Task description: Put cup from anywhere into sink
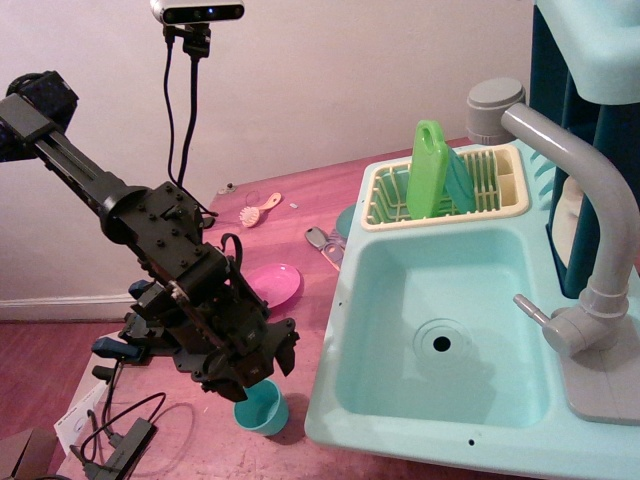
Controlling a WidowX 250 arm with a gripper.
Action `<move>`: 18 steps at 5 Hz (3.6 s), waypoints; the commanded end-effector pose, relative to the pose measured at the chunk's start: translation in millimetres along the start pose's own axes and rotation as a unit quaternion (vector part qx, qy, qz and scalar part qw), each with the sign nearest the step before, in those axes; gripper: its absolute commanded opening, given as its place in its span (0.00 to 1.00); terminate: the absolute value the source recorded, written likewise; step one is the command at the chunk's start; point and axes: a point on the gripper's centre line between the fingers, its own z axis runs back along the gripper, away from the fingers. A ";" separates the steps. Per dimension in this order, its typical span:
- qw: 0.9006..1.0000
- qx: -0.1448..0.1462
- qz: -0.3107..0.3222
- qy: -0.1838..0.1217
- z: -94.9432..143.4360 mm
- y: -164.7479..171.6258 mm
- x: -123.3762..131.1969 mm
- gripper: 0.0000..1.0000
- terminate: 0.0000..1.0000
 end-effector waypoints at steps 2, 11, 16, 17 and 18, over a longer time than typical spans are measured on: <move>1.000 -0.019 -0.011 0.009 -10.9 0.5 7.5 1.00 0.00; 0.999 -0.015 -0.026 -0.030 -67.8 13.4 9.6 0.00 0.00; 0.995 0.094 -0.024 -0.028 111.1 78.1 -6.8 0.00 0.00; 0.994 0.101 -0.036 -0.033 111.3 101.6 22.0 0.00 0.00; 0.997 0.064 -0.040 -0.005 94.7 111.9 48.3 0.00 0.00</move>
